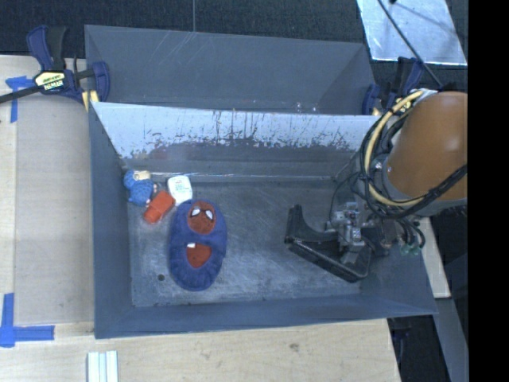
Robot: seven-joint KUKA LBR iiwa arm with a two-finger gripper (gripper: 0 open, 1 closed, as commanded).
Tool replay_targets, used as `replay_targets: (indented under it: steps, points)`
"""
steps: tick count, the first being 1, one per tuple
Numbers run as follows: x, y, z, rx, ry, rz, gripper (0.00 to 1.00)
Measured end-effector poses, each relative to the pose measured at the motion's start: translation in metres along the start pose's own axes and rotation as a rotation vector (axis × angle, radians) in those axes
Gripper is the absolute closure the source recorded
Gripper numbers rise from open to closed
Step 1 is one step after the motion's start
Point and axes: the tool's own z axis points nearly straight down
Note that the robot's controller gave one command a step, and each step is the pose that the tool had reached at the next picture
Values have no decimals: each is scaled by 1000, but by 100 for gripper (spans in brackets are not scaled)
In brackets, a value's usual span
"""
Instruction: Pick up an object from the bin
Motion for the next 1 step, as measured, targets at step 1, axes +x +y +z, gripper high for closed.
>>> replay_targets:
  steps: [1]
  points:
    - [-40,-24,-66,2,-6,-7,100]
